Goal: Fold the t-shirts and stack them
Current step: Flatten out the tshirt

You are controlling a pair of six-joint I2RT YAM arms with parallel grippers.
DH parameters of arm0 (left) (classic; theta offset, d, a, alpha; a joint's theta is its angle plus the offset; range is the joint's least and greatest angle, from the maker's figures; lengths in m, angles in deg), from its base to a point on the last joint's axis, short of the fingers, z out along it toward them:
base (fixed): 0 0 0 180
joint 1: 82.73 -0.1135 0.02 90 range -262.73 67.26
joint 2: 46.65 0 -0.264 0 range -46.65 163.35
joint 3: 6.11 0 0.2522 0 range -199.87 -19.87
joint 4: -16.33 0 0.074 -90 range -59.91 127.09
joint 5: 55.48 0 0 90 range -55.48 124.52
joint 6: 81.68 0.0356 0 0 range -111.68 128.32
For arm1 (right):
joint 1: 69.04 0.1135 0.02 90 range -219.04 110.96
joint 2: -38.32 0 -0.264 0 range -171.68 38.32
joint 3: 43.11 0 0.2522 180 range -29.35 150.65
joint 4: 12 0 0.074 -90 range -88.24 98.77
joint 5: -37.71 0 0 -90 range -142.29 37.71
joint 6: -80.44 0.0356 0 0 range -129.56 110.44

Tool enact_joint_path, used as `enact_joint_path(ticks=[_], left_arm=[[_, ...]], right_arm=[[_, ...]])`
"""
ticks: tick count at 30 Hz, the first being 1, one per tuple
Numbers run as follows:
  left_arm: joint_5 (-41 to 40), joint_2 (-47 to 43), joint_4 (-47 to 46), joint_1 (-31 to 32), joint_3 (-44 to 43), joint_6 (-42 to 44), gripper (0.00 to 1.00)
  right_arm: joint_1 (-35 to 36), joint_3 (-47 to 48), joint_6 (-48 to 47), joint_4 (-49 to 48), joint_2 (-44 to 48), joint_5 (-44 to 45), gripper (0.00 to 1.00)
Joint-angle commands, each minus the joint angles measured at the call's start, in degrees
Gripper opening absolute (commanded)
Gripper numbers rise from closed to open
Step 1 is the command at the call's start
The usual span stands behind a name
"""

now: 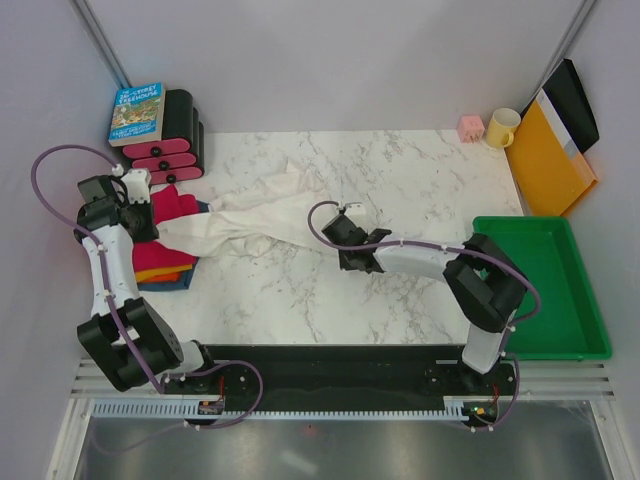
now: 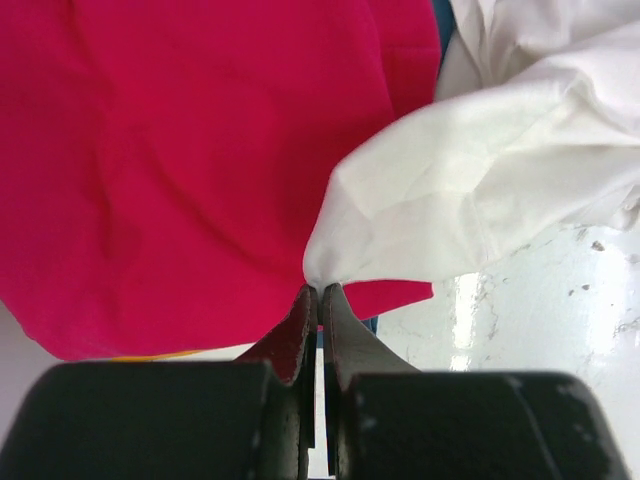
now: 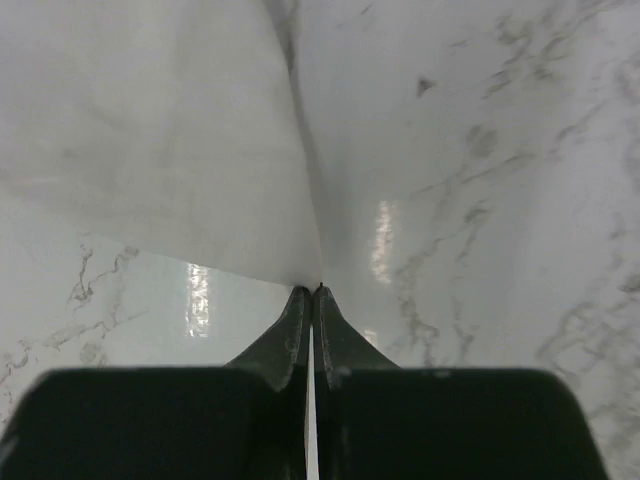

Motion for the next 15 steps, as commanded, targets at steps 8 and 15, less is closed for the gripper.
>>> enact_joint_path(ticks=[8,15], left_arm=[[12.6,2.9,6.8,1.3,-34.5,-10.6,0.02],[16.1,-4.4,6.5,1.5,-35.8,-11.2,0.02]], right_arm=[[-8.6,49.8,-19.4,18.6,9.6,15.4,0.0],[-9.1,47.9,-22.3,18.5,17.7,20.2,0.0]])
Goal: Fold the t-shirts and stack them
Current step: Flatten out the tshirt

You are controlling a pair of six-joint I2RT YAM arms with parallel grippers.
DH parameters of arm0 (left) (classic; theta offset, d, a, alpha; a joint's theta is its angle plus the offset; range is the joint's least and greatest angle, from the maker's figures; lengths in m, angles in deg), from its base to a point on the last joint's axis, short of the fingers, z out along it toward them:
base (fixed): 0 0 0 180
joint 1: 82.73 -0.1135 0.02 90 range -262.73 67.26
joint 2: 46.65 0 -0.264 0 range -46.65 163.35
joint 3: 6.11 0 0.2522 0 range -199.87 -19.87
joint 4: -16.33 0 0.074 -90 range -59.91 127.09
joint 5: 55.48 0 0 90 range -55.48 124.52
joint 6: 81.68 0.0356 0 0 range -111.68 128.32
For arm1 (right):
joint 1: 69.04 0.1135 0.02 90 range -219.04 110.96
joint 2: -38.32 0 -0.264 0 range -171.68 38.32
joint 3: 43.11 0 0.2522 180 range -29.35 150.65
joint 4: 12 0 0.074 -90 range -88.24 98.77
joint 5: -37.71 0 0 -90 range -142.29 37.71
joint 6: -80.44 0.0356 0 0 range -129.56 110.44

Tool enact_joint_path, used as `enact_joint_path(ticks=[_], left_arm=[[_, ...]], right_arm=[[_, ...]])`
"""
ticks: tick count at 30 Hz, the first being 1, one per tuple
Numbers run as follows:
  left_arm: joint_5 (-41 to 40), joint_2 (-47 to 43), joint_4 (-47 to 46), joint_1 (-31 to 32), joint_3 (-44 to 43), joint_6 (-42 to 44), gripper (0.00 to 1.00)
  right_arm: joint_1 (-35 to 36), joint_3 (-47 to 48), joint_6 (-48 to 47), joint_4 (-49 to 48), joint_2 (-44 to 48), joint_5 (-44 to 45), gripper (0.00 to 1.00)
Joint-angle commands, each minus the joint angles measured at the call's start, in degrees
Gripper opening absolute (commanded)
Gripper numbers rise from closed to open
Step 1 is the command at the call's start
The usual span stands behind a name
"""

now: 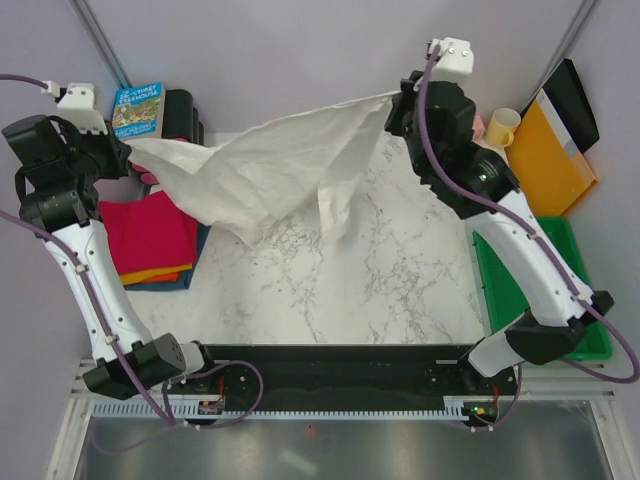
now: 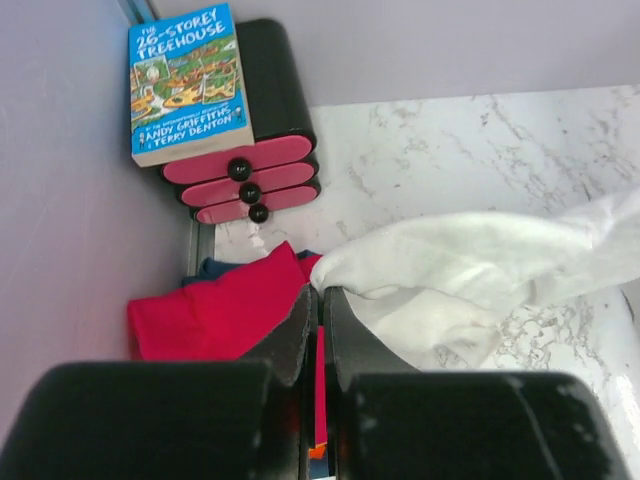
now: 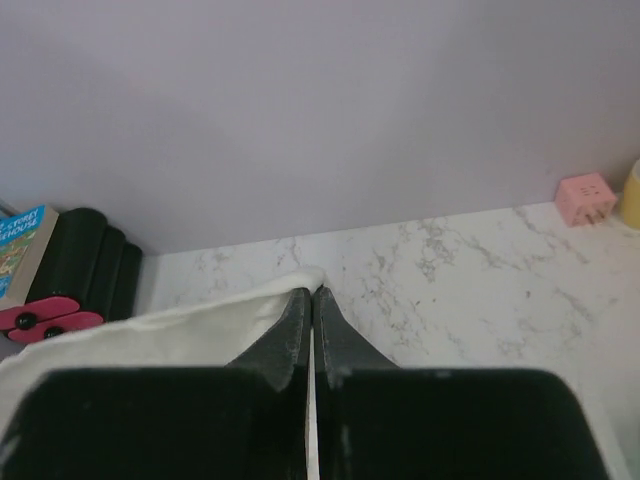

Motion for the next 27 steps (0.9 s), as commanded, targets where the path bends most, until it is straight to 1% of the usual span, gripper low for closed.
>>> enact_joint_path(ticks=[1,3,4,6,7,10,13,14,15,18,23,27], left_arm=[[3.4,-3.2,1.6,0.1,-1.8,-2.3,0.02],[2.8,-2.9,1.8,0.2,-4.6,-2.3,0.02],[2.9,-2.5,2.1,0.1,-8.2,-2.9,0.02],[3.8,-2.0,2.9,0.1,-12.4,-3.4,0.02],[4.2,-2.0,3.3,0.1,-16.0,-3.7,0.02],[5.4,-3.4,3.4,0.2,-20.2,-4.1,0.02],[6.2,-7.6,3.3,0.2,-20.1,-3.5,0.02],[6.7,-10.3,3.4,0.1,-19.6,-3.1,0.02],[6.7,-11.8,3.3,0.2,-19.3,-2.9,0.02],[6.1,-15.9,3.4,0.1,-18.7,-2.3,0.02],[3.3,-18.4,3.4,0.2,-19.2,-5.9,0.02],[3.1,-17.7,3.3,0.1,-21.0,-10.1,0.02]], right_arm=[[-0.5,-3.4,-5.0,4.2,3.0,6.9,0.0],[-0.8,-0.2,-7.6,3.3,5.3,8.9,0.0],[-0.8,1.5,-8.7,3.1,5.8,9.5,0.0],[-0.7,5.5,-10.3,3.2,6.8,10.8,0.0],[-0.8,6.1,-10.6,3.2,8.4,10.9,0.0],[-0.7,5.8,-11.1,3.7,11.9,10.9,0.0],[-0.8,3.2,-10.9,5.5,16.5,10.9,0.0],[-0.8,1.3,-11.0,5.5,17.9,11.2,0.0],[-0.8,0.6,-11.3,5.5,20.6,11.8,0.0],[-0.8,-0.4,-13.8,5.0,24.9,14.3,0.0],[-0.8,-0.6,-16.3,5.3,28.6,18.0,0.0],[-0.7,-2.1,-15.8,6.2,31.2,17.9,0.0]])
